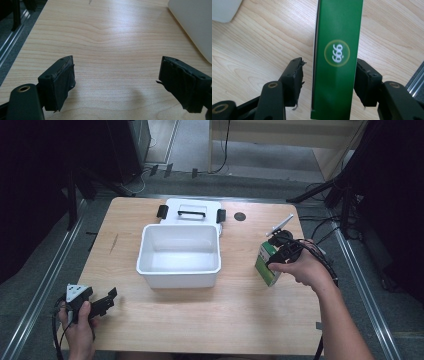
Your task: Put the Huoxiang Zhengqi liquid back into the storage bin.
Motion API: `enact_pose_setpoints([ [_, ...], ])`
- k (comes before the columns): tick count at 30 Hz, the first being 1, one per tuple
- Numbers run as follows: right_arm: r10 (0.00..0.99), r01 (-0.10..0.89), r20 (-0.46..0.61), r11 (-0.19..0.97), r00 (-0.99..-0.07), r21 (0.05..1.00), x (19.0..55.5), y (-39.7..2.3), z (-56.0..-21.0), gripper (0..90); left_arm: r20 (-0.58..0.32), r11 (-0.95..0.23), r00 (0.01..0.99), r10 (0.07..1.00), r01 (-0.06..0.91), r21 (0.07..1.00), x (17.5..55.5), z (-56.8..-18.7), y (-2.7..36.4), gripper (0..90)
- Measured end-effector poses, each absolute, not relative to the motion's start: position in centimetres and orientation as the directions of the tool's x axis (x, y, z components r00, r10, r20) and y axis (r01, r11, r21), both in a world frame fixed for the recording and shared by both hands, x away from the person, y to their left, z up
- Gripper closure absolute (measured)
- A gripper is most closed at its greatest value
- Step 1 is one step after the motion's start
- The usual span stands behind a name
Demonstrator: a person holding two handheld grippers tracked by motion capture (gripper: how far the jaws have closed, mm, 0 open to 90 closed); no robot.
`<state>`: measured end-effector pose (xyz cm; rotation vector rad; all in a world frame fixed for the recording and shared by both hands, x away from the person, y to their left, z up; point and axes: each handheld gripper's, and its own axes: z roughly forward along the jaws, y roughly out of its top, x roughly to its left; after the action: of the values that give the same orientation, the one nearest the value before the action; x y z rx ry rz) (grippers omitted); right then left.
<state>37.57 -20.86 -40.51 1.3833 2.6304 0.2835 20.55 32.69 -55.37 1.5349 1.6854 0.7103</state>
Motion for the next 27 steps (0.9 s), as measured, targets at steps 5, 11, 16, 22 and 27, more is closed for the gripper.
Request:
enact_pose_setpoints([
  [5, 0.822, 0.797, -0.055, 0.564, -0.566, 0.217, 38.1, -20.4, -40.7, 47.2, -0.153, 0.132, -0.014, 0.988, 0.582, 0.802, 20.6, -55.4, 32.7, 14.4],
  [11, 0.824, 0.802, -0.054, 0.563, -0.565, 0.199, 38.6, -20.4, -41.0, 47.1, -0.155, 0.135, -0.015, 0.988, 0.583, 0.801, 20.6, -55.4, 32.7, 14.3],
  [16, 0.824, 0.809, -0.011, 0.559, -0.567, 0.181, 39.0, -20.5, -41.3, 55.7, -0.156, 0.135, -0.014, 0.988, 0.584, 0.800, 20.6, -55.4, 32.7, 14.4],
  [22, 0.828, 0.815, -0.004, 0.553, -0.561, 0.173, 39.4, -20.7, -41.5, 59.3, -0.157, 0.136, -0.015, 0.987, 0.586, 0.799, 20.6, -55.4, 32.7, 14.4],
  [27, 0.813, 0.799, -0.013, 0.574, -0.582, 0.179, 39.5, -21.2, -41.5, 64.8, -0.161, 0.141, -0.019, 0.987, 0.585, 0.798, 20.6, -55.4, 32.7, 14.4],
])
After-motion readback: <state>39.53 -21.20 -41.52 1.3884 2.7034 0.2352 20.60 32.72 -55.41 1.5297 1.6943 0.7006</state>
